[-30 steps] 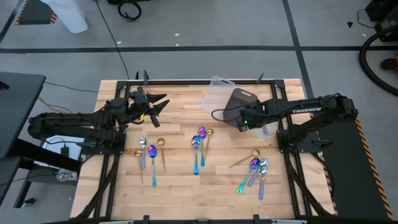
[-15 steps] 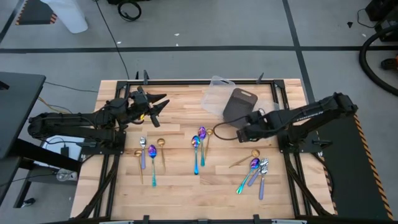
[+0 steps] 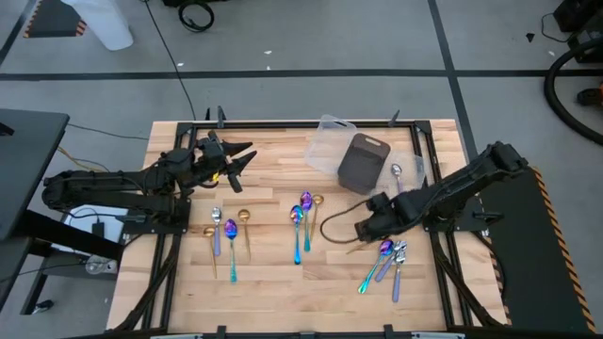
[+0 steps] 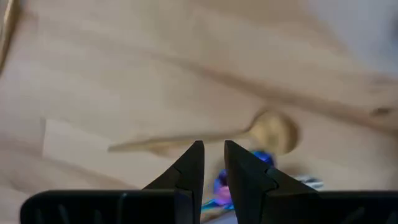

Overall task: Sort silverware by color (type)
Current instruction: Put the purple spoon into the right transparent bin

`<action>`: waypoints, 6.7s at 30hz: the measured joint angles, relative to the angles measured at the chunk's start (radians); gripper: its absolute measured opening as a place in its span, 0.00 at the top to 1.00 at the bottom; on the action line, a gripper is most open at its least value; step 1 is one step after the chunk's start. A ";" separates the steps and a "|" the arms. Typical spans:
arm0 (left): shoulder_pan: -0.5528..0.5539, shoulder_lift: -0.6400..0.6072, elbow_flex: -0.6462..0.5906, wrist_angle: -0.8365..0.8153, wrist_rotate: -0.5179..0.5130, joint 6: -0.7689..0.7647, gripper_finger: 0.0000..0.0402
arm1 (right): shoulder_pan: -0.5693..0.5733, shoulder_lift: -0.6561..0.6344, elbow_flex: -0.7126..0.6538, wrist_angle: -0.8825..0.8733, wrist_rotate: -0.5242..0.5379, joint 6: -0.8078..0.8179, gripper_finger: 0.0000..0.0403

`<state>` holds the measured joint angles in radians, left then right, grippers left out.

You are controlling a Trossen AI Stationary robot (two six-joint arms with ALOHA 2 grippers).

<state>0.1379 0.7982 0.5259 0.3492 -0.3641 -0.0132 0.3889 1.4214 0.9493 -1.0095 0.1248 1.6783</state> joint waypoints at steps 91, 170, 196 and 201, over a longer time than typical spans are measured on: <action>-0.003 -0.040 0.001 -0.051 0.001 0.156 0.65 | 0.412 0.322 0.123 0.008 -0.227 0.682 0.91; -0.003 -0.039 0.000 -0.086 0.001 0.154 0.65 | 0.387 0.293 0.064 -0.041 -0.170 0.647 0.98; -0.003 -0.039 0.000 -0.086 0.001 0.154 0.65 | 0.267 0.025 0.066 -0.286 0.139 0.546 0.98; -0.003 -0.039 0.000 -0.085 0.001 0.154 0.65 | 0.185 -0.050 0.066 -0.356 0.210 0.466 0.98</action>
<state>0.1349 0.7589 0.5259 0.2638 -0.3629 0.1406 0.5742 1.3712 1.0155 -1.3652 0.3347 2.1440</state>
